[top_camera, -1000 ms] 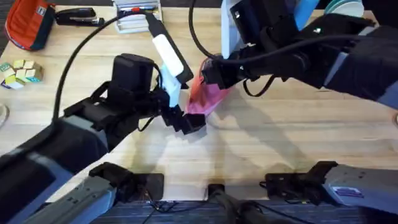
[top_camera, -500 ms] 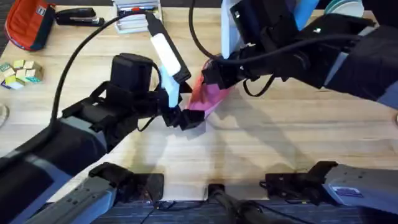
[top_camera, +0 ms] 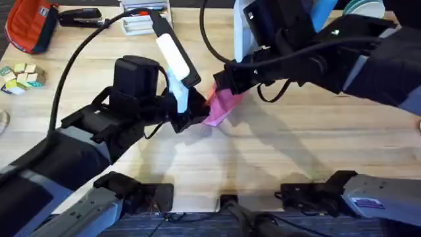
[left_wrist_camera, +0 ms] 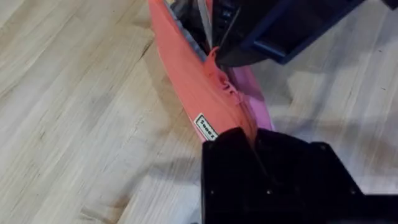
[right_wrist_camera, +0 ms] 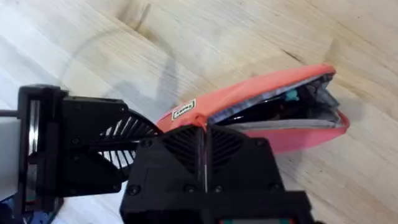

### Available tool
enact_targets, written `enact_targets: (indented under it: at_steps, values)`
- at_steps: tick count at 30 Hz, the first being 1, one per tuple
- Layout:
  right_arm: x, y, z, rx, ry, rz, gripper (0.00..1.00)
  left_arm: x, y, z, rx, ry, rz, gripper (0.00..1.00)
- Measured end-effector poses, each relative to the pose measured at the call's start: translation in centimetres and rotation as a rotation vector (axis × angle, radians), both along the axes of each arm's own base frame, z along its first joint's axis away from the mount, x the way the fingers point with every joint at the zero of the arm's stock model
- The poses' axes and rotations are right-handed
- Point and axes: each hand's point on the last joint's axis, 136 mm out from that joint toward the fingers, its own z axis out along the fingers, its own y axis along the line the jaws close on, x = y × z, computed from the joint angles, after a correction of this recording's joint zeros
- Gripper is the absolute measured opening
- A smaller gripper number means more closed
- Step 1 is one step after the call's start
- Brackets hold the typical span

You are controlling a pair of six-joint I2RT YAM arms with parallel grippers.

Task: Unzip the bag, pick up the pens from the table one at a time and place them inside, then zip the bag closed.

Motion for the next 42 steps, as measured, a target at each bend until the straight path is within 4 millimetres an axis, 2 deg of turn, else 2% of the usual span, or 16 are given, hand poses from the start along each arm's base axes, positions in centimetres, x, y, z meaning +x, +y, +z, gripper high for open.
enact_targets:
  at_steps: [4,7,14,22,32,39,42]
  values:
    - [0.2,-0.2,0.0,-0.010,-0.010,0.011,0.029,0.0,0.0,0.0,0.001,0.001,0.001,0.044]
    - [0.8,-1.2,-0.1,-0.012,-0.006,-0.013,0.029,0.0,0.0,0.0,0.001,0.001,0.001,0.043]
    - [3.7,-5.4,-0.1,-0.028,-0.020,-0.115,0.029,0.0,0.0,0.0,0.000,0.001,0.001,0.043]
    - [5.8,-9.4,-0.1,-0.065,-0.046,-0.173,0.029,-0.1,0.0,0.0,-0.002,0.006,-0.003,0.043]
    - [8.6,-13.9,-3.4,-0.102,0.004,-0.261,0.029,-0.2,-0.2,0.0,-0.009,0.009,-0.011,0.043]
    - [11.2,-15.8,-3.6,-0.071,-0.043,-0.317,0.030,-0.3,-0.2,0.1,-0.011,0.009,-0.013,0.043]
    - [12.4,-17.9,-3.9,-0.083,-0.065,-0.381,0.030,-0.3,-0.1,0.0,-0.009,0.011,-0.011,0.043]
